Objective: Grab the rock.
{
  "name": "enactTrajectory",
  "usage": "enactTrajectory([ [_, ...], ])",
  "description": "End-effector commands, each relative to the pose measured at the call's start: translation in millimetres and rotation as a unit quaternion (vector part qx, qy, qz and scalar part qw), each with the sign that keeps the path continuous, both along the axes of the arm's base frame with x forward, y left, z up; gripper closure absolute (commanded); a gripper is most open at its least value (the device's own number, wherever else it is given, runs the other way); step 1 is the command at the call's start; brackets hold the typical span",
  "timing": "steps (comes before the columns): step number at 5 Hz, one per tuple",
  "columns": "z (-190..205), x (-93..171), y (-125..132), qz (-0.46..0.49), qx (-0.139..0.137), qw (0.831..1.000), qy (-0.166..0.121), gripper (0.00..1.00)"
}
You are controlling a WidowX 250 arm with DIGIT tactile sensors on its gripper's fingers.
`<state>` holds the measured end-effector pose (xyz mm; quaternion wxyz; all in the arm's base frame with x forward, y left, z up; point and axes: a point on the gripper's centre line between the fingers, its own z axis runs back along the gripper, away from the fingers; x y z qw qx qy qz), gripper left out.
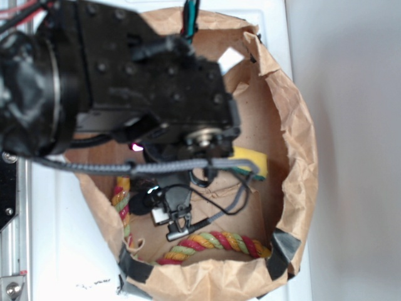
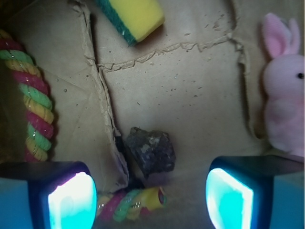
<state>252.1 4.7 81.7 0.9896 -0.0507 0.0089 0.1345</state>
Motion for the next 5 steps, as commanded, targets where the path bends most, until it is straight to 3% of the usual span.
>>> enactTrajectory([
  [1, -11.3, 10.6, -3.5, -0.017, 0.007, 0.998, -0.057, 0.0],
  [2, -27.5, -0.6, -10.6, -0.035, 0.007, 0.999, -0.04, 0.0],
  [3, -25.4, 6.6, -12.8, -0.031, 0.007, 0.998, -0.046, 0.0],
  [5, -48.4, 4.2, -6.8, -0.056, 0.05, 0.997, -0.028, 0.0],
])
